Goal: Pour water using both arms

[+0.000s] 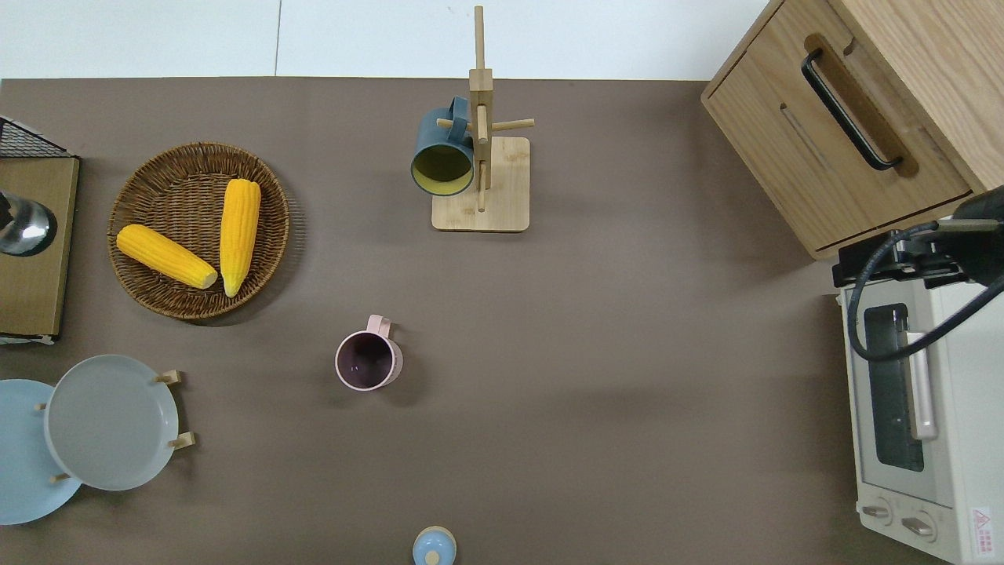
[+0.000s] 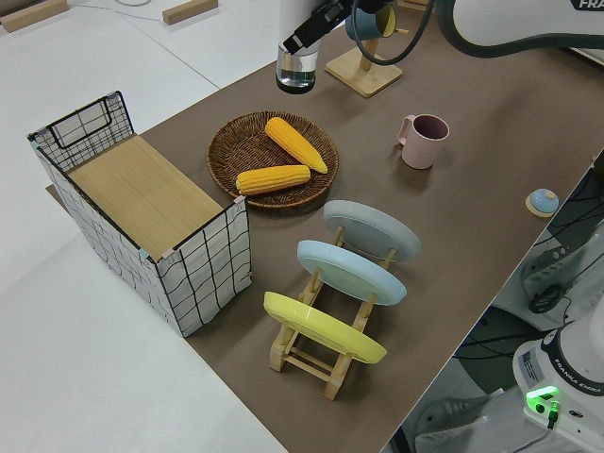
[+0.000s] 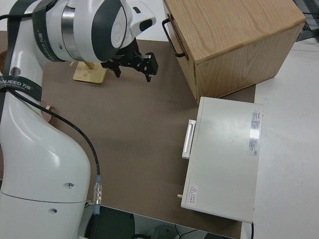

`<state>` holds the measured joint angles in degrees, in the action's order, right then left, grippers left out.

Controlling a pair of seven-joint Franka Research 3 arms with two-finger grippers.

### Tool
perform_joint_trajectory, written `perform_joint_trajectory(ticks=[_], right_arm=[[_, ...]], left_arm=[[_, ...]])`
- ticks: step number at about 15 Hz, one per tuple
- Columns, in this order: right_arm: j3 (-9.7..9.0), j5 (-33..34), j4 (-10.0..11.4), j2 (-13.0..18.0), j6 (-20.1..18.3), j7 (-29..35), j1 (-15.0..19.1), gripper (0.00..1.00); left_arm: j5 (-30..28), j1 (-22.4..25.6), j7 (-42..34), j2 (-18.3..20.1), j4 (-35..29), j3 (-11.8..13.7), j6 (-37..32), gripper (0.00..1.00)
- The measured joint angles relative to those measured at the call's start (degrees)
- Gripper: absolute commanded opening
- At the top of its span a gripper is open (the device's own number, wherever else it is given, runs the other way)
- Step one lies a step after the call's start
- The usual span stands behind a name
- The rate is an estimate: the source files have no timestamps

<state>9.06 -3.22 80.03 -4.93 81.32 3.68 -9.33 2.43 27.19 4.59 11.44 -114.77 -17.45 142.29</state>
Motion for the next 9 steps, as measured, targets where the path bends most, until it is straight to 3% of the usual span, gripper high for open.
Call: perform_joint_trajectory(ticks=[3,7,9], right_arm=[[0.00,0.0,0.0,0.0,0.0,0.0,0.0,0.990],[0.00,0.0,0.0,0.0,0.0,0.0,0.0,0.990],[0.00,0.0,0.0,0.0,0.0,0.0,0.0,0.990]], left_arm=[[0.3,1.9,-5.2,-6.4,6.2,1.1,0.0,0.00],[-0.7,2.4,-12.2,-13.9,14.7,6.8,0.0,0.00],[-5.8,2.5,-18.1,-16.5,17.2,8.7,0.0,0.00]])
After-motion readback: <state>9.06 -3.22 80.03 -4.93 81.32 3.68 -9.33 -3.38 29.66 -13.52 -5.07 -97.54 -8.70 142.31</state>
